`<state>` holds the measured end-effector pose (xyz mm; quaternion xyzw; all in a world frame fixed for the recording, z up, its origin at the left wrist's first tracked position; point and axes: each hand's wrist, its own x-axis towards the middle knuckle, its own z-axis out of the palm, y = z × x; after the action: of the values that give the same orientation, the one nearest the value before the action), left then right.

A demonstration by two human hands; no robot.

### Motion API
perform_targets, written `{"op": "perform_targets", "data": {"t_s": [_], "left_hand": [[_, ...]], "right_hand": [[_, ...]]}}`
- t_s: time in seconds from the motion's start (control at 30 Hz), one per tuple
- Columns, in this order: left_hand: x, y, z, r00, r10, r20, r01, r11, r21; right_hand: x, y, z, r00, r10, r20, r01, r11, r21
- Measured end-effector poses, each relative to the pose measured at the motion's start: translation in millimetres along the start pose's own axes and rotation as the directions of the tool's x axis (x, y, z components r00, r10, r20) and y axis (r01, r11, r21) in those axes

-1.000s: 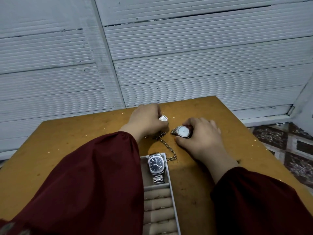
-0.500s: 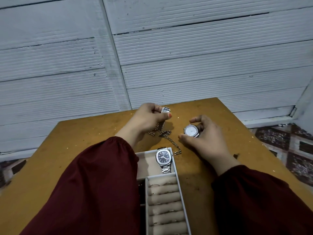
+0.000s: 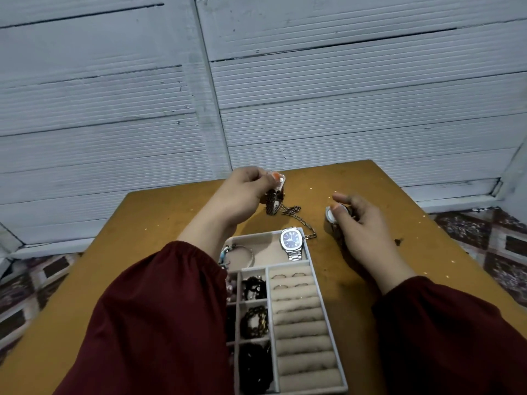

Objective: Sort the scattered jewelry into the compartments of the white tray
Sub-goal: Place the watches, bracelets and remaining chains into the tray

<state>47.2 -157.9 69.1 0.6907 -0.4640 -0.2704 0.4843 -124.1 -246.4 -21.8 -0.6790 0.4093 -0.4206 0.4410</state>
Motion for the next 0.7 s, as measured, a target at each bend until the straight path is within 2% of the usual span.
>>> {"op": "perform_targets", "data": {"t_s": [0.17,0.43,0.7], "left_hand": [[-26,-9,-4,0.999,-0.036,-0.036,0.037,0.999,0.004],[-48,-26,-6,0.988,-0.126,0.093,0.126,0.992,0.004],[-48,-38,5,0.979,-0.184,0.092,0.189,0.981,-0.049]], "right_hand": [[-24,-3,-1,1.0,-0.011,0.018,0.012,0.998,-0.066],[-49,11,4,0.999,0.003,-0.039,-0.008,0.993,-0.121],[-51,6,3,0.996,-0.01,-0.086,-0.006,0.984,-0.177]]}}
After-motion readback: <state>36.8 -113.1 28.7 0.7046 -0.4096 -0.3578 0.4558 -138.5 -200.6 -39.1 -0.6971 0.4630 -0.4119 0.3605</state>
